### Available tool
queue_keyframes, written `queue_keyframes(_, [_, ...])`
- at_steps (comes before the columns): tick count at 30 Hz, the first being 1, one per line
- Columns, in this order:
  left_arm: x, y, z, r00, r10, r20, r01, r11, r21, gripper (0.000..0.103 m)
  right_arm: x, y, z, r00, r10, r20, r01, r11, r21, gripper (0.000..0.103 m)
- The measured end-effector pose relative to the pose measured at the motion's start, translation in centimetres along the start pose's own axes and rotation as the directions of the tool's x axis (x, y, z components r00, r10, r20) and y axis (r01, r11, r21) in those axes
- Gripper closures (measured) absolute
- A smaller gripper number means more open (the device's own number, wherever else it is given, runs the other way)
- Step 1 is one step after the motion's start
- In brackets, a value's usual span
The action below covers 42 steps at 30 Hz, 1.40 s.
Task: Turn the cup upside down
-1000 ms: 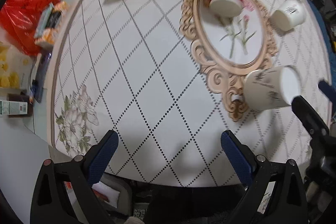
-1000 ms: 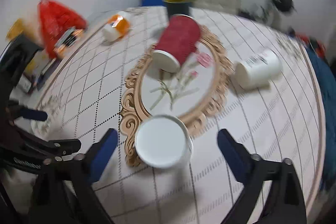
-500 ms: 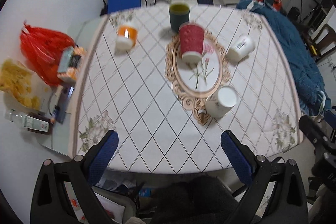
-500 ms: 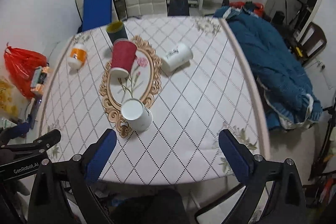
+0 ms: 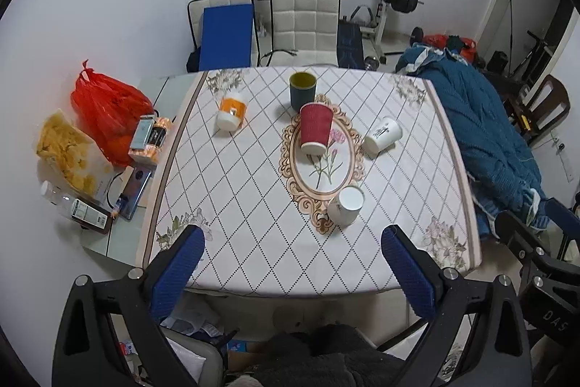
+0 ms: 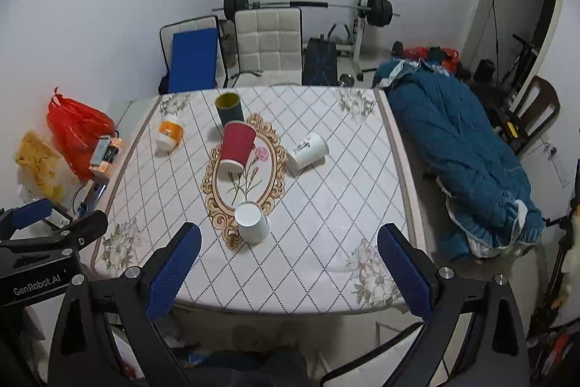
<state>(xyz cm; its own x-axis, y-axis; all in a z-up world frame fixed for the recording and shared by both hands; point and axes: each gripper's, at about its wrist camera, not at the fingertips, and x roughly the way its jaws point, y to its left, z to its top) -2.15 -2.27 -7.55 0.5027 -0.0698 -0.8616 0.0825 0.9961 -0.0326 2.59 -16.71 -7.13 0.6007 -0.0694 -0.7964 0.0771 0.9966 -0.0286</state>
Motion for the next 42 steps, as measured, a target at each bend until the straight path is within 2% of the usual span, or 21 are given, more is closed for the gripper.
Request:
queue_keyframes(6, [-2.5, -0.6, 0.0, 1.000, -0.004, 0.022, 0.003, 1.000, 0.026, 0.003, -4.1, 0.2, 0.4, 1.000, 0.009, 0.012, -0.009, 1.000, -0.002, 0.003])
queue_keyframes(14, [-3.6, -0.8, -0.3, 1.000, -0.009, 0.020, 0.008, 0.999, 0.040, 0.003, -6.7, 0.1, 0.2, 1.000, 0.008, 0.020, -0.008, 1.000, 0.017, 0.003])
queue_keyframes(24, [-4.0, -0.8, -0.5, 1.000, -0.029, 0.004, 0.029, 0.999, 0.037, 0.003, -6.9, -0.2, 0.5, 1.000, 0.001, 0.021, -0.001, 1.000, 0.027, 0.003])
queue_keyframes(42, [-3.5, -0.4, -0.2, 1.000, -0.004, -0.001, 0.004, 1.000, 0.016, 0.003, -6.3, -0.4, 0.7, 1.000, -0.008, 0.009, 0.008, 1.000, 0.028, 0.002])
